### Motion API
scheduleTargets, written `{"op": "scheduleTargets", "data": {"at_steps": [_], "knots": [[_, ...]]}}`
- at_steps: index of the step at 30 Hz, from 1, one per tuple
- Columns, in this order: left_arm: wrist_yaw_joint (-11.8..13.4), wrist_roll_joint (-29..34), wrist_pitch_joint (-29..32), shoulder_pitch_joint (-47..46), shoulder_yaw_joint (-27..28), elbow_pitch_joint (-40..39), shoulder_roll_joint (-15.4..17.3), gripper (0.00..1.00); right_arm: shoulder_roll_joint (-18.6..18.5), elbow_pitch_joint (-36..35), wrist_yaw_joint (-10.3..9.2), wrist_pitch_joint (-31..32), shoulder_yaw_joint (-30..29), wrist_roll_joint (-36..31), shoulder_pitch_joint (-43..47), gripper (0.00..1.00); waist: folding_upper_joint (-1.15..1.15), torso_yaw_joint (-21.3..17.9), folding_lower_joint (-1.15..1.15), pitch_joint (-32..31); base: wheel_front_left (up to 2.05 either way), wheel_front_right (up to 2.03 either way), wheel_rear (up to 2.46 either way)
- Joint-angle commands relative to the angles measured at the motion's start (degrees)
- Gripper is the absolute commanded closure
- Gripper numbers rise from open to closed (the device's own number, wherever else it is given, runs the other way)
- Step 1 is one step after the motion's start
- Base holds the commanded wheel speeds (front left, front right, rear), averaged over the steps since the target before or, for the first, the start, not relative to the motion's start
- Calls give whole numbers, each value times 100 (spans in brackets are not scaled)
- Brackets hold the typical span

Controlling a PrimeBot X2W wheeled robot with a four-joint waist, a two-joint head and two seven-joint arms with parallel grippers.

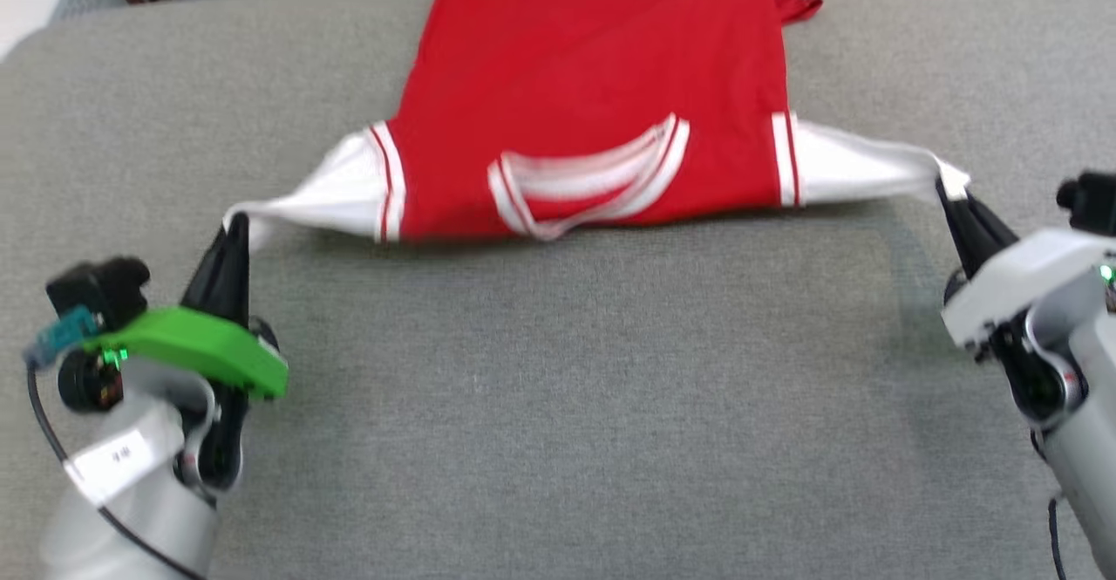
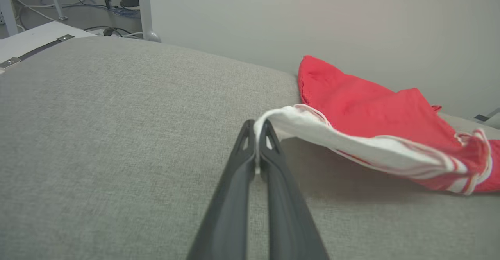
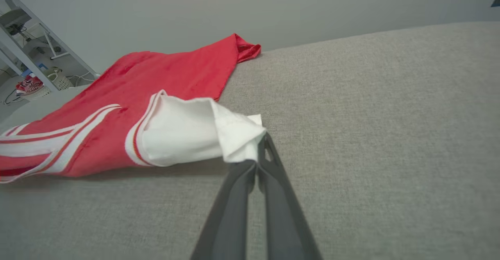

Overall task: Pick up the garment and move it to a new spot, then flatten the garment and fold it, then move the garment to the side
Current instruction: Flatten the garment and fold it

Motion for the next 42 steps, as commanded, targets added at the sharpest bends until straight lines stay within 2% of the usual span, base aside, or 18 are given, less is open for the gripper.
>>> {"op": "scheduleTargets", "data": {"at_steps": [1, 4, 12, 17, 22, 24, 25, 26, 27, 34, 38, 42], "knots": [[67, 109, -32, 296, 87, -185, -27, 100, -51, -125, -5, 24, -110, 29, 299, 100, 0, 77, 1, -447, 0, 0, 0], [349, 242, -33, 1455, 359, -895, -44, 100, 39, -611, -5, 235, -633, -84, 1381, 100, 0, -18, 1, -862, 0, 0, 0], [861, 261, 21, 2944, 466, -1766, -75, 100, 519, -1449, -5, 663, -1730, -558, 3127, 100, 0, -36, 1, -1253, 0, 0, 0], [1032, 290, 46, 3579, 336, -2016, -213, 100, 973, -1815, -5, 937, -2297, -1095, 4047, 100, 0, -3, 1, -1381, 0, 0, 0], [1066, 463, 3, 3803, 254, -2120, -345, 100, 1224, -2079, -5, 1095, -2539, -1775, 4588, 100, 0, 69, 1, -1378, 0, 0, 0], [999, 571, -9, 3779, 185, -2142, -376, 100, 1304, -2160, -5, 1135, -2534, -1976, 4659, 75, 0, 105, 1, -1353, 0, 0, 0], [967, 627, -14, 3740, 162, -2151, -394, 100, 1327, -2232, -5, 1099, -2515, -2065, 4654, 52, 0, 132, 1, -1338, 0, 0, 0], [941, 672, -18, 3698, 146, -2159, -409, 100, 1373, -2291, -5, 1052, -2528, -2070, 4633, 34, 0, 157, 1, -1329, 0, 0, 0], [910, 717, -21, 3649, 127, -2157, -429, 100, 1395, -2372, -5, 1009, -2522, -2086, 4602, 0, 0, 186, 1, -1324, 0, 0, 0], [779, 985, -31, 3351, 95, -2236, -583, 100, 1444, -2674, -5, 712, -2956, -2201, 4010, 0, 0, 393, 1, -1174, 0, 0, 0], [714, 1173, -32, 3159, 150, -2398, -694, 100, 1379, -2556, -5, 877, -3206, -2272, 3251, 0, 0, 539, 1, -942, 0, 0, 0], [604, 1351, -33, 2905, 137, -2576, -851, 100, 1228, -2148, -5, 1199, -3369, -2309, 2305, 0, 0, 748, 1, -589, 0, 0, 0]]}}
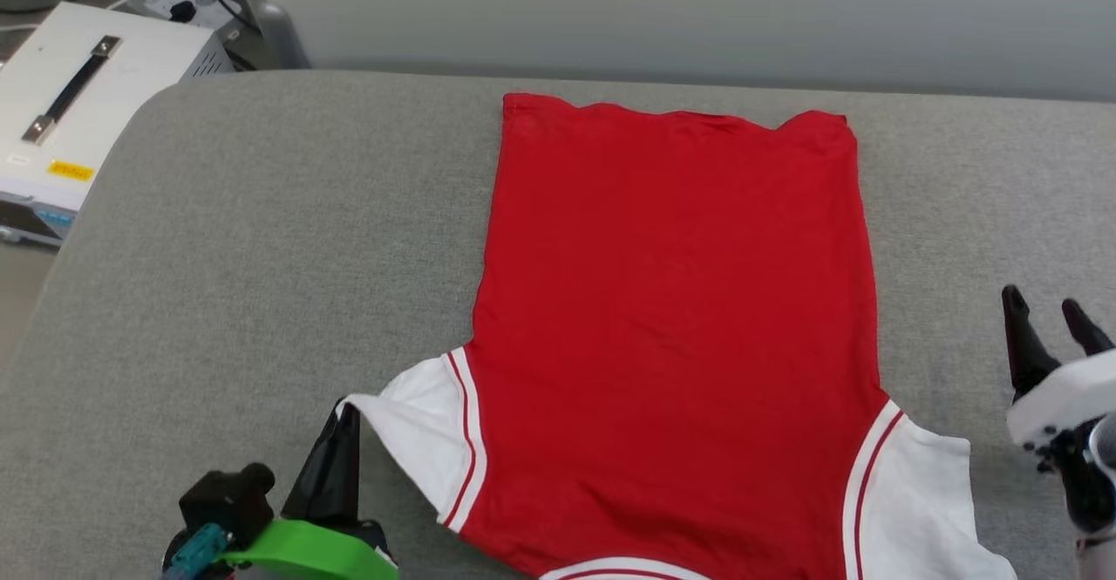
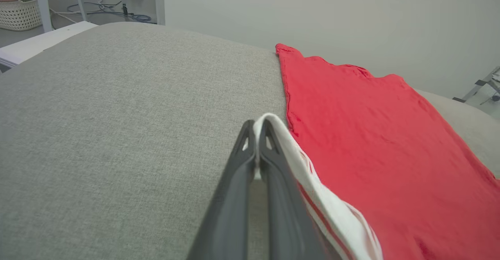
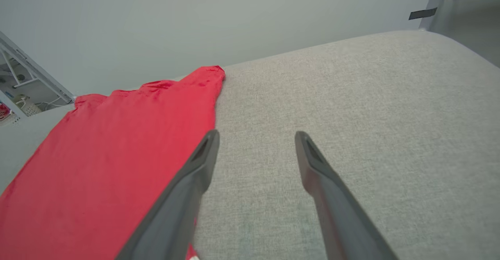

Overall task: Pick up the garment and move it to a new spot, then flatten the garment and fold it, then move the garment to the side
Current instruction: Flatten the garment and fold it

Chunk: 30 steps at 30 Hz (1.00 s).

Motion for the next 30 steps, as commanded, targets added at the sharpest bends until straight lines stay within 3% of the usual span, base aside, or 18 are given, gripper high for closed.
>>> {"op": "scheduleTargets", "data": {"at_steps": [1, 8, 15, 22, 30], "knots": [[-57, 110, -33, -197, 0, -60, -89, 100, -88, 181, -4, 138, -18, -17, -369, 0, 0, 289, 1, 384, 0, 0, 0], [-320, 358, -33, -771, 41, -226, -466, 100, -575, 1177, -4, 987, 157, -27, -2080, 0, 0, 681, 1, 1099, 0, 0, 0], [-558, 642, -33, -1223, 31, -356, -764, 100, -1046, 2197, -4, 2340, 423, -143, -3749, 0, 0, 987, 1, 1776, 0, 0, 0], [-689, 792, -33, -1513, 7, -544, -939, 100, -1138, 2890, -4, 3046, 587, -525, -5086, 0, 0, 1158, 1, 2337, 0, 0, 0], [-744, 853, -33, -1639, -19, -545, -1046, 100, -1111, 3775, -4, 3571, 556, -1137, -5470, 0, 0, 1249, 1, 2573, 0, 0, 0]]}}
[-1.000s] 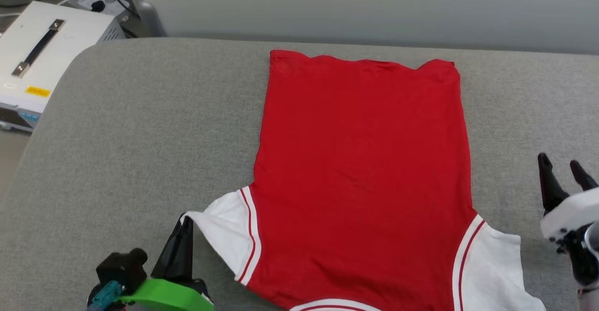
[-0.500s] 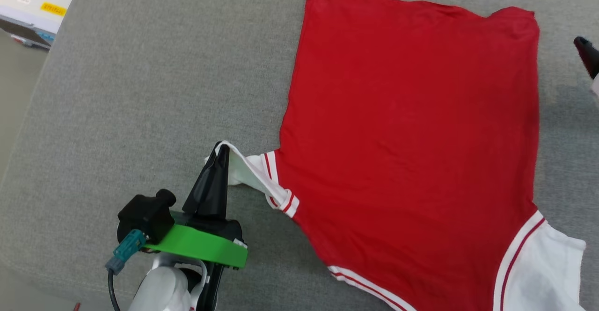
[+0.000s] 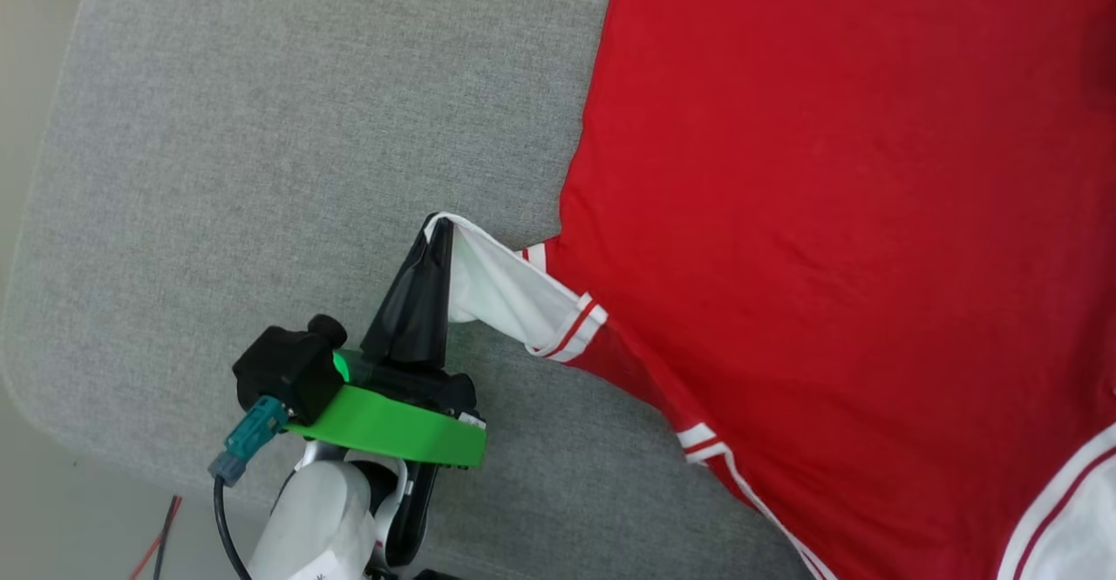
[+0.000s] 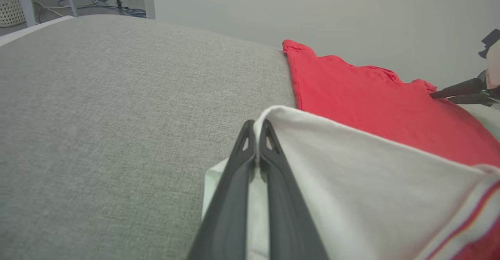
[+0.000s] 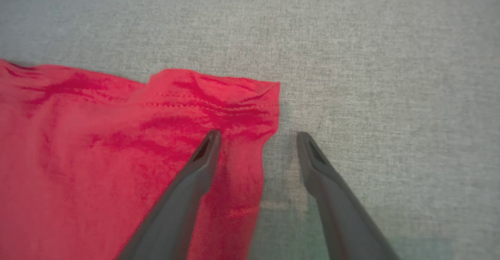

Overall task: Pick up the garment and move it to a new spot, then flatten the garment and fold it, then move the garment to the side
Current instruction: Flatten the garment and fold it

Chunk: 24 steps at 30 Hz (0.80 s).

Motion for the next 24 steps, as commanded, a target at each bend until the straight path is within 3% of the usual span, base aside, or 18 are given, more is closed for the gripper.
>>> {"op": "scheduleTargets", "data": {"at_steps": [1, 3, 4, 5, 6, 16, 24], "knots": [[-41, 43, -32, -124, 8, 5, -57, 100, 59, 272, -3, 321, 16, -73, 32, 0, 0, 135, -1, 134, 0, 0, 0], [-46, 50, -32, -126, 18, 29, -70, 100, 69, 561, -3, 674, -19, -182, 123, 0, 0, 129, -1, 107, 0, 0, 0], [-48, 52, -32, -122, 27, 43, -76, 100, 79, 704, -3, 840, -92, -237, 169, 24, 0, 122, -1, 85, 0, 0, 0], [-49, 53, -32, -117, 33, 58, -81, 100, 90, 797, -3, 952, -126, -294, 217, 57, 0, 120, -1, 47, 0, 0, 0], [-50, 55, -32, -106, 39, 78, -85, 100, 115, 871, -3, 1044, -177, -339, 255, 100, 0, 115, -1, 7, 0, 0, 0], [-55, 40, -32, 204, 124, 329, 42, 100, -61, 634, -3, 782, -333, -638, 225, 100, 0, -86, -1, -904, 0, 0, 0], [-38, -21, -32, 842, 435, 567, 272, 100, -354, -56, -3, 693, 173, -133, 916, 100, 0, -531, -1, -1904, 0, 0, 0]]}}
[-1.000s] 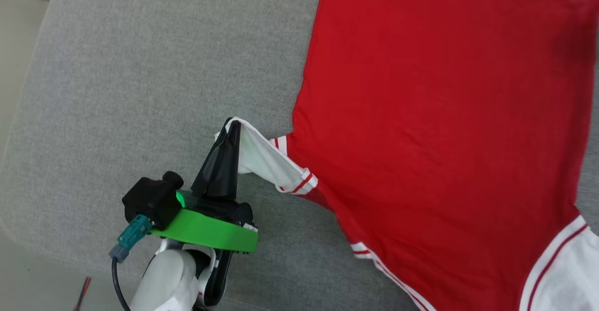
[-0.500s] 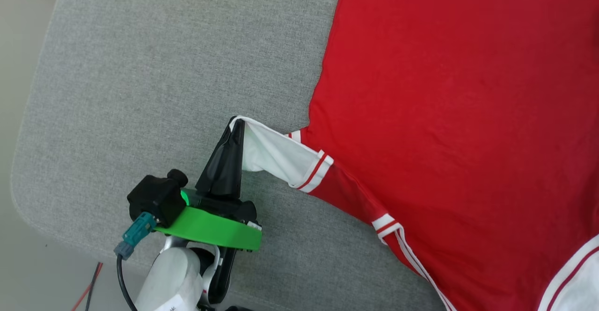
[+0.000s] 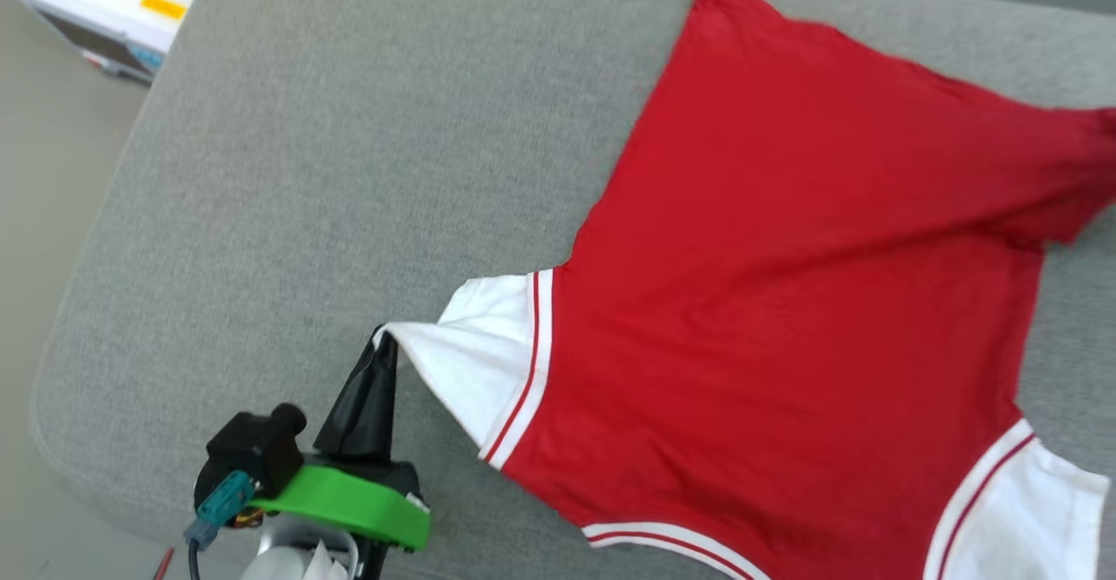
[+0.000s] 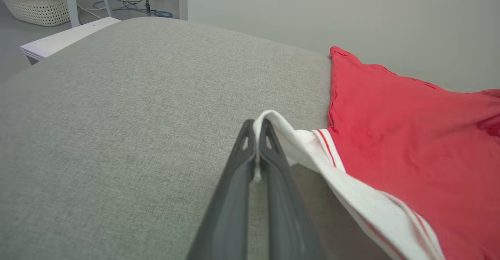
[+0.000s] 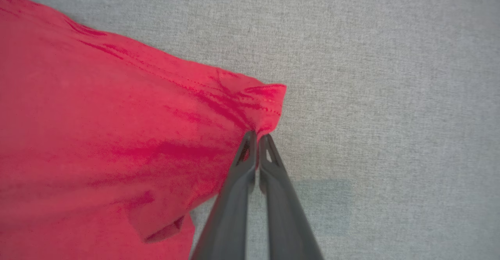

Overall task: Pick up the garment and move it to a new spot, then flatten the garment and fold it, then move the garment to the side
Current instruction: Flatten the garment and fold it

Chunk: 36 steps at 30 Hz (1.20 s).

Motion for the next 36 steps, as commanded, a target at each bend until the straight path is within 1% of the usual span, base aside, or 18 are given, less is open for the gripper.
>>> {"op": "scheduleTargets", "data": {"at_steps": [1, 4, 7, 11, 14, 16, 18, 21, 25, 26, 28, 29, 30, 31, 34, 36], "knots": [[13, -34, -34, 101, 66, 10, 55, 100, -107, -140, -5, 27, 42, 179, 268, 100, 0, -456, 0, -721, 0, 0, 0], [46, -52, -25, 331, 136, 10, 142, 100, -260, -598, -5, 224, 115, 487, 894, 100, 0, -666, 0, -965, 0, 0, 0], [119, -90, 29, 540, 226, -52, 223, 100, -341, -1257, -5, 365, 13, 796, 1634, 100, 0, -878, 0, -1129, 0, 0, 0], [223, -159, 115, 745, 345, -95, 292, 100, -286, -2237, -5, 551, -413, 1058, 2778, 100, 0, -1128, 0, -1301, 0, 0, 0], [274, -217, 202, 876, 400, -96, 327, 100, -96, -3003, -5, 617, -789, 1125, 3685, 100, 0, -1303, 0, -1406, 0, 0, 0], [307, -255, 288, 949, 426, -90, 351, 100, 137, -3520, -5, 624, -1099, 1134, 4313, 100, 0, -1399, 0, -1460, 0, 0, 0], [326, -285, 346, 994, 448, -100, 379, 100, 471, -3965, -5, 629, -1443, 1130, 4916, 100, 0, -1473, 0, -1481, 0, 0, 0], [357, -328, 439, 1049, 487, -109, 431, 100, 1077, -4461, -5, 576, -1818, 1045, 5754, 100, 0, -1581, 0, -1490, 0, 0, 0], [375, -364, 543, 1088, 496, -111, 485, 100, 1839, -4721, -5, 352, -2159, 1033, 6494, 100, 0, -1657, 0, -1494, 0, 0, 0], [376, -371, 558, 1087, 494, -109, 491, 100, 1982, -4721, -5, 257, -2238, 1094, 6598, 100, 0, -1665, 0, -1489, 0, 0, 0], [379, -384, 589, 1085, 489, -96, 505, 100, 2148, -4721, -5, -131, -2329, 1125, 6789, 100, 0, -1679, 0, -1484, 0, 0, 0], [383, -393, 597, 1086, 491, -92, 510, 100, 2214, -4647, -5, -299, -2341, 1195, 6876, 82, 0, -1688, 0, -1480, 0, 0, 0], [387, -400, 601, 1090, 492, -87, 514, 100, 2246, -4606, -5, -479, -2337, 1232, 6927, 60, 0, -1695, 0, -1481, 0, 0, 0], [391, -408, 606, 1097, 491, -82, 516, 100, 2272, -4591, -5, -836, -2377, 1272, 6943, 0, 0, -1700, 0, -1482, 0, 0, 0], [393, -421, 618, 1096, 470, -74, 516, 100, 2302, -4519, -5, -1900, -2430, 1377, 6894, 0, 0, -1688, 0, -1477, 0, 0, 0], [392, -429, 625, 1081, 451, -68, 514, 100, 2307, -4390, -5, -2576, -2424, 1595, 6782, 0, 0, -1672, 0, -1474, 0, 0, 0]]}}
